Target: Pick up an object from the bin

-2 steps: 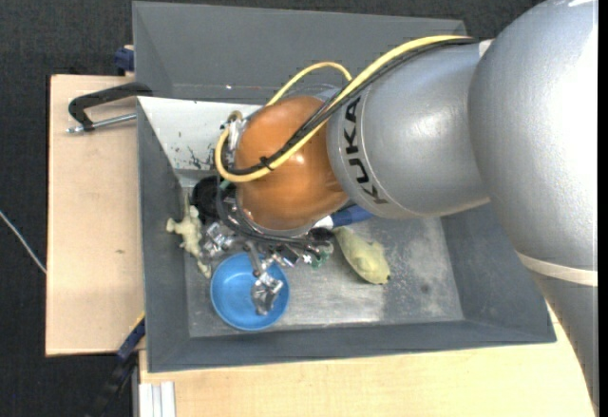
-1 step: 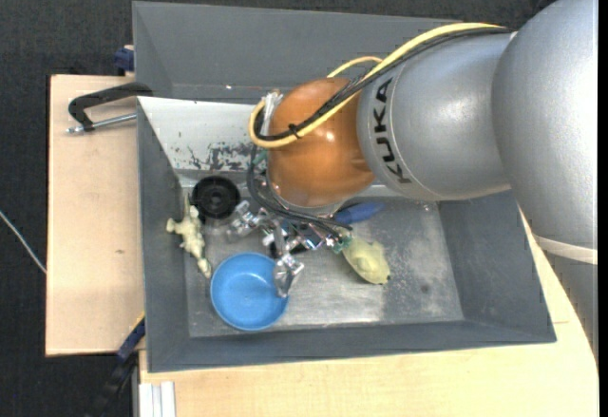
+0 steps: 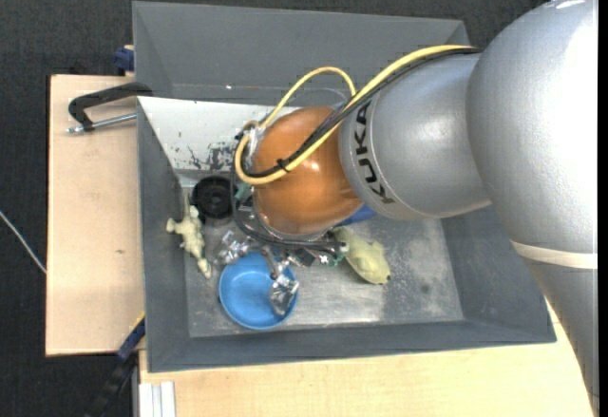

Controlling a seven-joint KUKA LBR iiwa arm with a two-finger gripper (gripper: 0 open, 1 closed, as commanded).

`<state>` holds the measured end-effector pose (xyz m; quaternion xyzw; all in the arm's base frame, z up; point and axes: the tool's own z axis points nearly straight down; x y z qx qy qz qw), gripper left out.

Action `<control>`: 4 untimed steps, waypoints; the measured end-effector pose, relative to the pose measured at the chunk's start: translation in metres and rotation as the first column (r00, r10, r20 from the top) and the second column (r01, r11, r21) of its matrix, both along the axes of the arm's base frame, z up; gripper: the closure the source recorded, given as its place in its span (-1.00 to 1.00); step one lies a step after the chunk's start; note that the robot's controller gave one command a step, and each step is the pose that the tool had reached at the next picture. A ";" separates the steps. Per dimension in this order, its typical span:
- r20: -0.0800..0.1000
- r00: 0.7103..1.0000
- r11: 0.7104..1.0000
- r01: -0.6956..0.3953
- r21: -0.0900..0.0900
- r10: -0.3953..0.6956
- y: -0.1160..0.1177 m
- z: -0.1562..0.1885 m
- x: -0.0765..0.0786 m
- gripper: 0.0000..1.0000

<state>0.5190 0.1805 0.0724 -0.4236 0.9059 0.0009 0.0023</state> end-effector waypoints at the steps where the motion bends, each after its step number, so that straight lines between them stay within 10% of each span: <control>1: 0.000 1.000 1.000 0.002 0.001 -0.002 0.002 0.001 0.001 -1.00; 2: 0.009 1.000 1.000 0.002 0.005 -0.002 0.003 0.004 0.004 1.00; 4: 0.004 1.000 1.000 0.005 0.001 -0.005 0.007 0.041 0.007 1.00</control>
Offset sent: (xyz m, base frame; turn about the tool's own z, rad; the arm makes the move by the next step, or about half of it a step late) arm 0.0000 0.0000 0.0000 0.0000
